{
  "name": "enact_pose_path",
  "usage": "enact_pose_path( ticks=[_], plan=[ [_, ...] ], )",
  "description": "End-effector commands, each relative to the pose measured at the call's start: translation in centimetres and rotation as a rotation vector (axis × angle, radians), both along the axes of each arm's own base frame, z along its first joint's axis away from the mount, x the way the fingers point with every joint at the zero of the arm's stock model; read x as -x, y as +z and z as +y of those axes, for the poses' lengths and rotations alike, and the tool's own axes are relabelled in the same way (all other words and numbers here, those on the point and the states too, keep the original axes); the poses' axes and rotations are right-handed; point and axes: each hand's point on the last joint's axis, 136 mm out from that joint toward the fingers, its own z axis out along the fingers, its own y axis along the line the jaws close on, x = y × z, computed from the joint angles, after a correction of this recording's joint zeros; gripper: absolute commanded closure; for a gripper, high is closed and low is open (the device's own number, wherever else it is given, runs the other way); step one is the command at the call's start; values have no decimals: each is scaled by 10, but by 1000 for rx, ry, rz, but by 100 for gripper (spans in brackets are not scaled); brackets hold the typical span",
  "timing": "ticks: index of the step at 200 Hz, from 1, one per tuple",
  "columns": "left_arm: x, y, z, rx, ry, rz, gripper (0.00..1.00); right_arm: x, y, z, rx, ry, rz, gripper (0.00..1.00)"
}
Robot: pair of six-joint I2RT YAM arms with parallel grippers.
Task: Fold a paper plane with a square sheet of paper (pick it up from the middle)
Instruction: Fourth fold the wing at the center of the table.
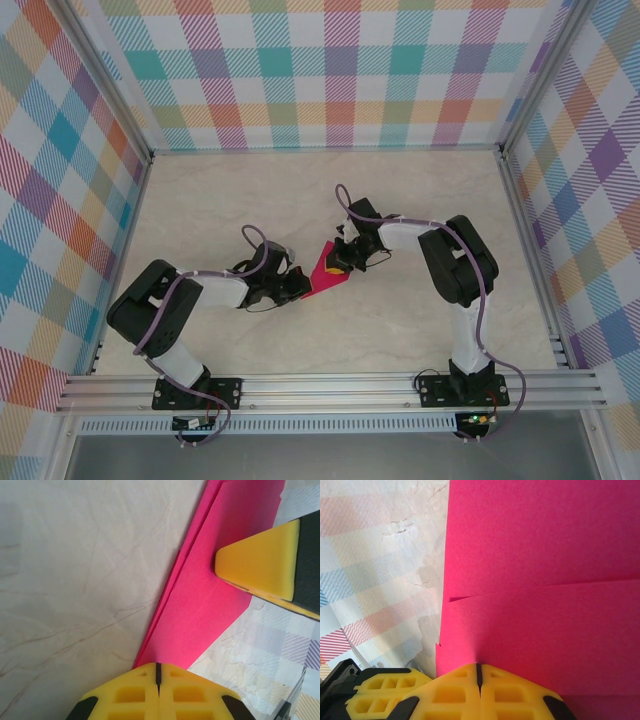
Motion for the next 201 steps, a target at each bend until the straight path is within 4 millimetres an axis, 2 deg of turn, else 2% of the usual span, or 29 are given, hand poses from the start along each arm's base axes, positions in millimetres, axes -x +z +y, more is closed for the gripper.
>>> enact_pose_path(
  ticks=[1,104,108,160,181,201],
  plan=[
    [60,-43,37,-159,-46,247,100,15,-55,-33,201,-32,90,96],
    [72,-45,63,-321,-72,295,100,16,-58,-36,217,-37,100,96],
    [78,-46,67,-340,-73,321,100,16,-58,-36,217,-38,101,96],
    [87,-36,79,-389,-69,342,100,14,-56,-35,207,-39,100,96],
    [76,-19,72,-366,-70,298,100,10,-43,-25,151,-34,98,95],
    [52,10,61,-331,-58,198,96,-3,-9,-7,48,-31,56,90]
  ],
)
